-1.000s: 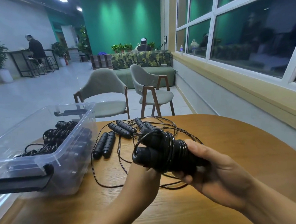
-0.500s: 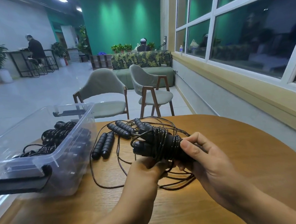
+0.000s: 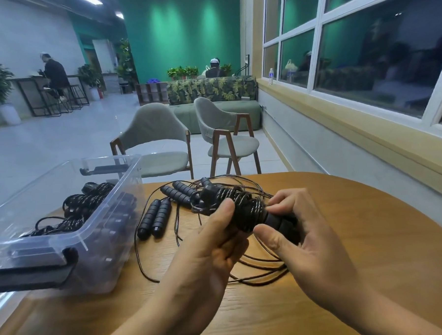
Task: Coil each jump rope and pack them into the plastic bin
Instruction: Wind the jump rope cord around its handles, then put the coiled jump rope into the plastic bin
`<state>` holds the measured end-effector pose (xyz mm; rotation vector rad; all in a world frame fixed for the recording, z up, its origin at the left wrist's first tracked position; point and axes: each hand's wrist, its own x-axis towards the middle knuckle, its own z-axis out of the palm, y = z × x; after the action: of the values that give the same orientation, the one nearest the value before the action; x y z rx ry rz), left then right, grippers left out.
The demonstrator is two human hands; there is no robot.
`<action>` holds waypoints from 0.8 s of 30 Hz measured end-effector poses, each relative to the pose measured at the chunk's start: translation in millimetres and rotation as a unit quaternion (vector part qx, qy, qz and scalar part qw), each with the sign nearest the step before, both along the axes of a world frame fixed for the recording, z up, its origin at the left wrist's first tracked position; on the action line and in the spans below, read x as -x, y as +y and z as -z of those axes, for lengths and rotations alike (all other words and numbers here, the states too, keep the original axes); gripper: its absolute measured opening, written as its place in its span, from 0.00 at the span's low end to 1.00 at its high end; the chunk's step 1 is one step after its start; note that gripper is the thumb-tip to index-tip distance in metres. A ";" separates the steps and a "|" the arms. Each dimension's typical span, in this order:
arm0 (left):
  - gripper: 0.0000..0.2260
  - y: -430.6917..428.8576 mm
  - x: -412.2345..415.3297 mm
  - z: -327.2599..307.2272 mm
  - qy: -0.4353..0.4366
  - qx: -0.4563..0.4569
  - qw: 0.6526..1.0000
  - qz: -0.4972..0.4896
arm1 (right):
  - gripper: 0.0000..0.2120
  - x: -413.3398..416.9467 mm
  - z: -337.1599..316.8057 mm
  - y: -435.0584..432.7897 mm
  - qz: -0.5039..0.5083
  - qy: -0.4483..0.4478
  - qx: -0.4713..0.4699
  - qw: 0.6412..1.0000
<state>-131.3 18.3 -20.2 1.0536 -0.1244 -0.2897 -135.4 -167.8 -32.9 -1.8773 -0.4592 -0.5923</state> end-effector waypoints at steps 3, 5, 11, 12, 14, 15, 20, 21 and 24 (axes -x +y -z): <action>0.16 1.7 -0.1 -6.1 0.012 0.003 0.998 -0.058 | 0.13 1.8 3.8 6.2 0.007 -0.026 0.033 0.999; 0.20 5.5 -1.3 -7.9 0.011 0.001 0.996 -0.086 | 0.18 2.5 4.7 11.0 0.005 -0.022 0.039 0.999; 0.23 30.3 -3.9 -18.3 -0.032 -0.027 0.990 -0.133 | 0.33 -8.9 -4.7 34.4 -0.041 -0.037 0.113 0.992; 0.24 37.4 -5.6 -19.9 -0.038 -0.033 0.987 -0.152 | 0.31 -12.7 -6.6 40.9 -0.047 -0.043 0.128 0.990; 0.26 56.7 -9.5 -24.2 -0.050 -0.041 0.982 -0.180 | 0.30 -22.5 -11.0 58.2 -0.060 -0.051 0.146 0.986; 0.26 68.7 -11.9 -27.5 -0.051 -0.046 0.980 -0.186 | 0.30 -28.5 -13.6 68.2 -0.066 -0.055 0.156 0.984; 0.27 143.3 -36.1 -53.6 -0.044 -0.098 0.971 -0.213 | 0.29 -71.9 -38.3 123.9 -0.117 -0.079 0.184 0.973; 0.27 159.8 -41.5 -60.1 -0.045 -0.114 0.968 -0.218 | 0.29 -82.3 -43.7 137.5 -0.131 -0.080 0.189 0.970; 0.22 203.3 -59.8 -74.7 -0.038 -0.145 0.965 -0.213 | 0.27 -111.8 -59.3 177.2 -0.160 -0.084 0.205 0.962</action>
<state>-71.5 221.6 54.5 1.3518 0.0808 0.1277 -23.6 9.4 26.4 -2.0847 -1.0412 -0.4623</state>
